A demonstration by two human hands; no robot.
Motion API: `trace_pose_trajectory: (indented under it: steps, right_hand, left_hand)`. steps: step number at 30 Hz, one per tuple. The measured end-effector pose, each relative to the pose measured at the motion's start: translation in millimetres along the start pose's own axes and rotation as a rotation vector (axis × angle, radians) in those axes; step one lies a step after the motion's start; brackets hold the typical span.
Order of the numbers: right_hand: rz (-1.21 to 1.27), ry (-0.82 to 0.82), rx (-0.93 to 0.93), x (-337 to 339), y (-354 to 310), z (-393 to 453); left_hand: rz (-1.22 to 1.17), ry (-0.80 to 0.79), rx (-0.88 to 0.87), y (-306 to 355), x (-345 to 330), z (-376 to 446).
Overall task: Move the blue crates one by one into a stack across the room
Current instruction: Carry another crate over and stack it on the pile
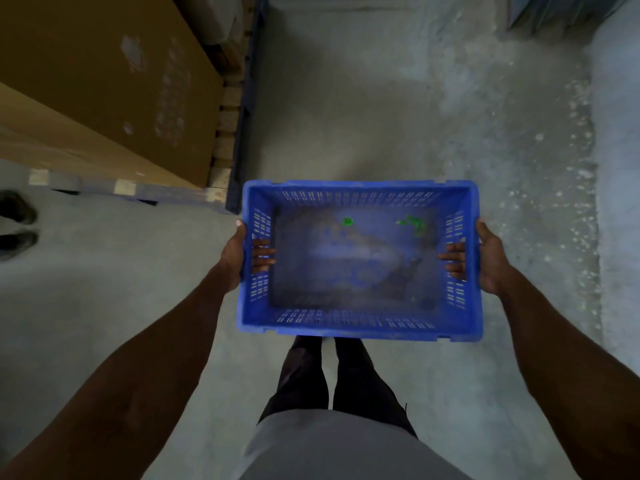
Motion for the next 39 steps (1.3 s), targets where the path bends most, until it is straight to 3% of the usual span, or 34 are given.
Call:
trace_pose_trajectory:
  steps: [6,11,21,30,34,39]
  right_hand:
    - [0.079,-0.011,0.093,5,1,-29]
    - [0.177,-0.057,0.136,2,4,-76]
    - [0.362,0.147,0.278,16,71,-212]
    - [0.744,0.384,0.441,1,241,-338]
    - [0.950,0.520,0.523,-23,348,-393]
    - [1.220,0.672,0.611,-83,501,-457]
  left_hand:
    - [-0.028,-0.030,0.036,7,-9,-27]
    - [0.015,-0.036,-0.031,26,-21,-57]
    - [0.226,-0.268,-0.068,87,-94,-102]
    - [0.674,-0.529,-0.053,93,-228,-140]
    - [0.876,-0.679,-0.035,47,-302,-173]
    - [1.154,-0.889,0.026,-58,-381,-237]
Point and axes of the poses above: each hand's wrist, its own z-axis towards the middle knuckle, its own x-axis out of the back of the hand, y = z × x, the point moved 10 cm from there along z, towards the middle knuckle, and after that the axes turned 11 degrees about -y, right-handed, at the moved point
